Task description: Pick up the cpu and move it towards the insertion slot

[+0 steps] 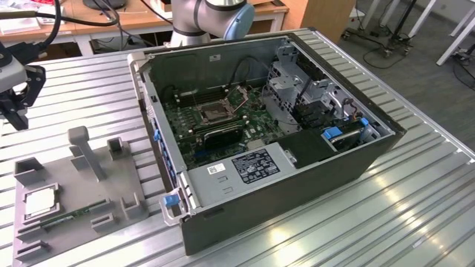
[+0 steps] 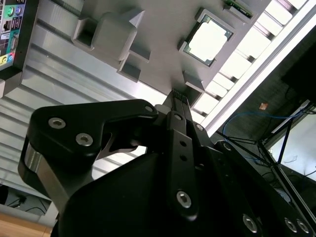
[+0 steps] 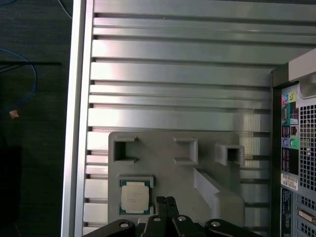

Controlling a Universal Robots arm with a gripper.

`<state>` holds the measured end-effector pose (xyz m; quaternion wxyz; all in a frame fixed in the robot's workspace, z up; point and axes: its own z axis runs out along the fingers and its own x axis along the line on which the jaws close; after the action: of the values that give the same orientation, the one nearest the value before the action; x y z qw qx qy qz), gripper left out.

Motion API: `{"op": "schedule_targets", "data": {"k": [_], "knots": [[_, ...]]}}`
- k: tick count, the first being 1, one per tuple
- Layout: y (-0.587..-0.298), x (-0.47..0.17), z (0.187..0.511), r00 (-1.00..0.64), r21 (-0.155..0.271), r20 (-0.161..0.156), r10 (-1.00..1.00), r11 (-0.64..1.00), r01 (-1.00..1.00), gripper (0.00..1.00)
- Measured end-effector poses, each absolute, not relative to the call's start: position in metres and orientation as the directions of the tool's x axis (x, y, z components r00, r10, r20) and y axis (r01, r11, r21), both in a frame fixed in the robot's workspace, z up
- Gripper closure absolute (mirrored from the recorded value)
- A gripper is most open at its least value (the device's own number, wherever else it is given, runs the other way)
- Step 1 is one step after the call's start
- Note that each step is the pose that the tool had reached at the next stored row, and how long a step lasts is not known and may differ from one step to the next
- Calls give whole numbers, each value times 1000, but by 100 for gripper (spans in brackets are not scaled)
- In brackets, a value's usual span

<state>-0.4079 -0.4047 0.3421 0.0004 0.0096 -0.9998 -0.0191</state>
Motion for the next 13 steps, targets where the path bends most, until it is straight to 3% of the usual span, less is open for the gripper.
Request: {"op": "schedule_targets", "data": {"k": [13], "knots": [[-405,-409,334,-1000,38,1,-19,999,-19,89]]}}
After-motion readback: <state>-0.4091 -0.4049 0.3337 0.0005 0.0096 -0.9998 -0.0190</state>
